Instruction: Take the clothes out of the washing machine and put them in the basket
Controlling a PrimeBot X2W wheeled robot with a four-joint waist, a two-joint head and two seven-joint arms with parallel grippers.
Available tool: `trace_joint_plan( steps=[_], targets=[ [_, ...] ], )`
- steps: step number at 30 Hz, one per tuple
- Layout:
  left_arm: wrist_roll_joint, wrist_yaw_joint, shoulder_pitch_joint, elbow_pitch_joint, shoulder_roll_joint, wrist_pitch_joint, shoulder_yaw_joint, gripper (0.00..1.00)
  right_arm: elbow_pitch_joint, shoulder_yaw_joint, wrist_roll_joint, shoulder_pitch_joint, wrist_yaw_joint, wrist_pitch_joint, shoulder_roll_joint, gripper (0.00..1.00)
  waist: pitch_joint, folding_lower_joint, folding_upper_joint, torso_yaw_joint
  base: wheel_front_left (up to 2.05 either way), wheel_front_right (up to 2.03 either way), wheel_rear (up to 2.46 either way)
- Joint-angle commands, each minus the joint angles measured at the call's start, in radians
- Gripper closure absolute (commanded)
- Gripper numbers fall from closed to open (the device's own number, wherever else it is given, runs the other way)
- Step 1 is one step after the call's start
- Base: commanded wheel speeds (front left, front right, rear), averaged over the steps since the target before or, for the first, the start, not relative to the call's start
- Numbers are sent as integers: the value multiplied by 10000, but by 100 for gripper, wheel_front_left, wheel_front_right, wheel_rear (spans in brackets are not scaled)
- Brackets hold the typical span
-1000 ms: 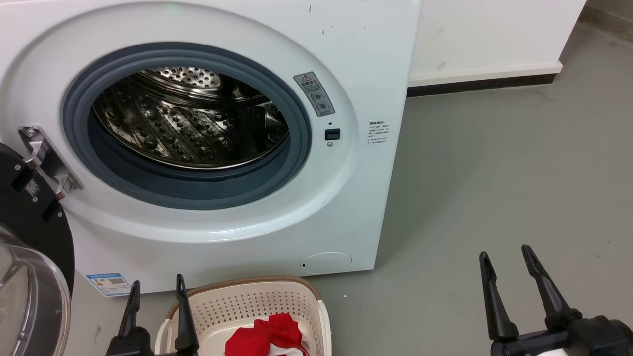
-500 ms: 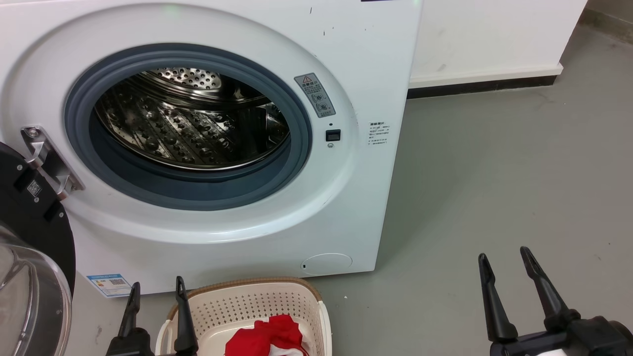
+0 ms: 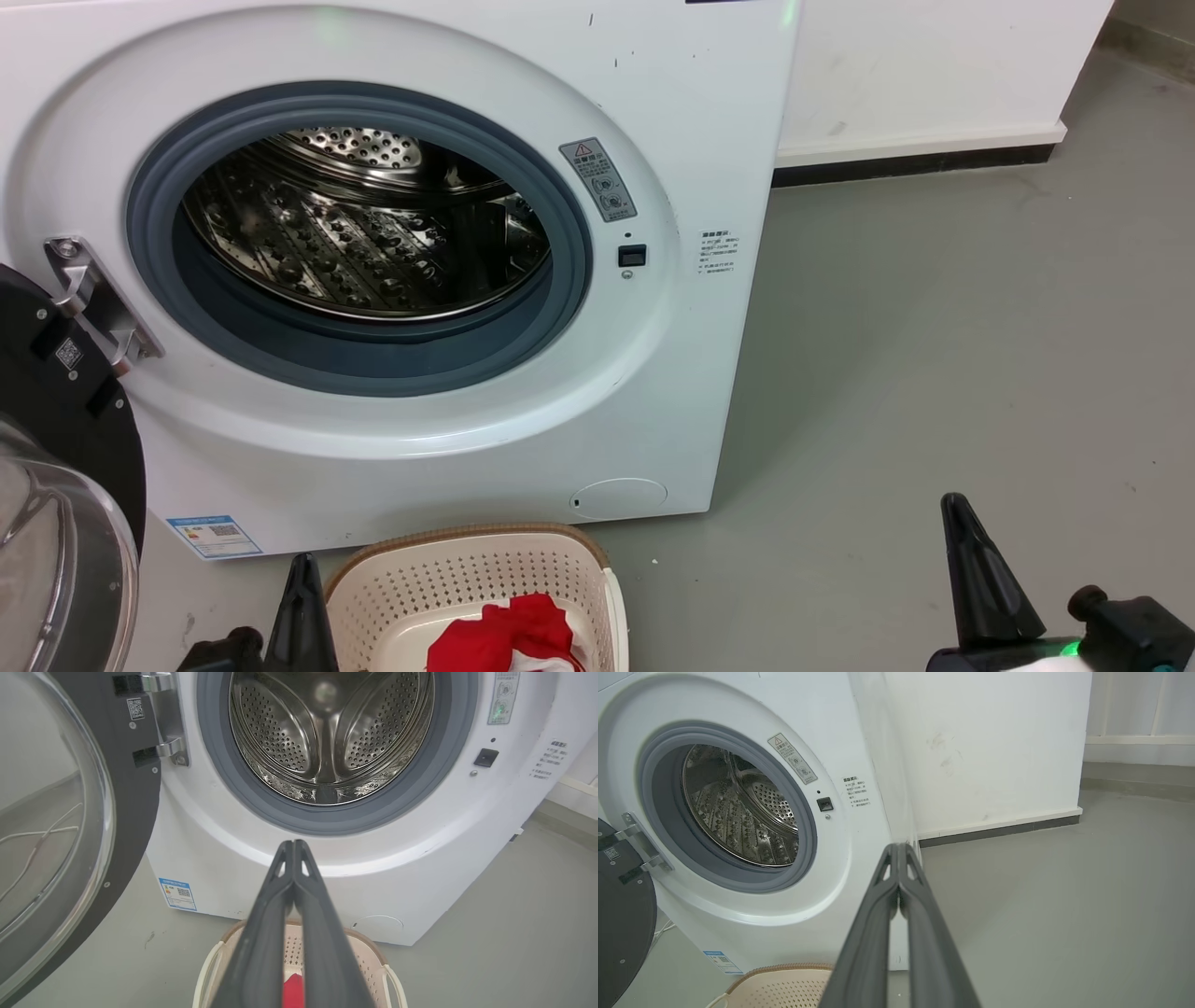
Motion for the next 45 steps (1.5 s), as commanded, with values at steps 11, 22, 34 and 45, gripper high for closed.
trace_joint_plan(
  steps=[11, 22, 34, 45],
  targets=[
    [-2573, -458, -671, 250, 178, 448, 18, 100, 387, -73, 2608, -668, 0, 421, -201, 100, -5, 0, 0, 99, 0, 0, 0],
    [-4487, -788, -1028, 517, 248, 817, 57, 100, 764, -169, 4508, -1008, -1, 782, -280, 100, -9, 0, 0, 191, 0, 0, 0],
    [-6596, -1144, -1390, 733, 287, 1255, 144, 100, 1188, -316, 6595, -1391, -1, 1218, -336, 100, -12, 0, 0, 308, 0, 0, 0],
    [-7904, -1365, -1626, 881, 304, 1550, 216, 100, 1455, -429, 7884, -1620, -1, 1507, -357, 100, -15, 0, 0, 390, 0, 0, 0]
  ],
)
